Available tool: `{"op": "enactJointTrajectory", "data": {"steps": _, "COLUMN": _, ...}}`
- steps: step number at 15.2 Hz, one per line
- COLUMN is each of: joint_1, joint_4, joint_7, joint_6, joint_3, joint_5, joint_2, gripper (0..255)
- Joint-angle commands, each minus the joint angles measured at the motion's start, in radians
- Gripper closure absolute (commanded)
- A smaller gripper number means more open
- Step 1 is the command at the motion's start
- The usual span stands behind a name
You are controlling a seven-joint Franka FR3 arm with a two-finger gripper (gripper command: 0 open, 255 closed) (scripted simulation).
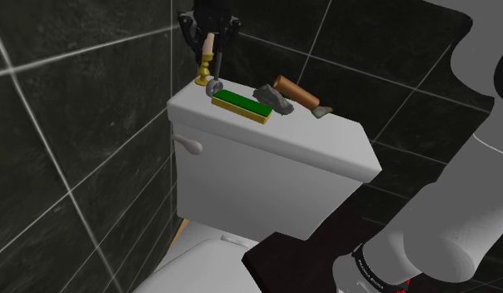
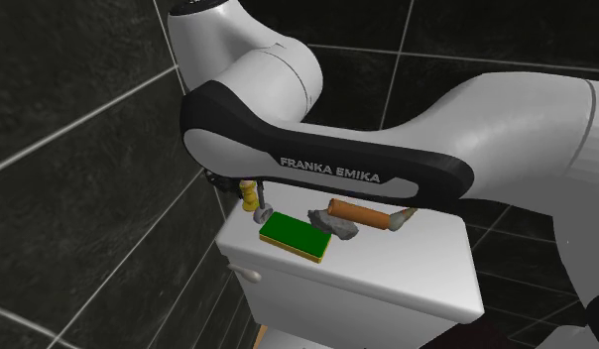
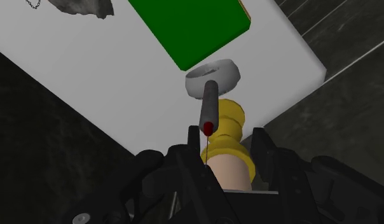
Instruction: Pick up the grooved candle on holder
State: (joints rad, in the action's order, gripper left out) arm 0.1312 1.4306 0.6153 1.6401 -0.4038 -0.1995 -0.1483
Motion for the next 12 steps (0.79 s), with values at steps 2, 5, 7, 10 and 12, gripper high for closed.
{"op": "enactJointTrajectory", "data": {"steps": 2, "joint_1": 0.007, "joint_4": -0.067, "joint_7": -0.002, "joint_6": -0.052, "joint_3": -0.002, "joint_5": -0.007, "joint_2": -0.017, "gripper": 255}}
{"op": "enactJointTrajectory", "data": {"steps": 5, "joint_1": 0.015, "joint_4": -0.133, "joint_7": -0.004, "joint_6": -0.101, "joint_3": -0.005, "joint_5": -0.016, "joint_2": -0.036, "gripper": 255}}
{"op": "enactJointTrajectory", "data": {"steps": 7, "joint_1": 0.021, "joint_4": -0.181, "joint_7": -0.005, "joint_6": -0.135, "joint_3": -0.006, "joint_5": -0.023, "joint_2": -0.051, "gripper": 255}}
{"op": "enactJointTrajectory", "data": {"steps": 10, "joint_1": 0.034, "joint_4": -0.261, "joint_7": -0.007, "joint_6": -0.189, "joint_3": -0.008, "joint_5": -0.036, "joint_2": -0.079, "gripper": 255}}
{"op": "enactJointTrajectory", "data": {"steps": 12, "joint_1": 0.035, "joint_4": -0.265, "joint_7": -0.007, "joint_6": -0.192, "joint_3": -0.008, "joint_5": -0.037, "joint_2": -0.080, "gripper": 255}}
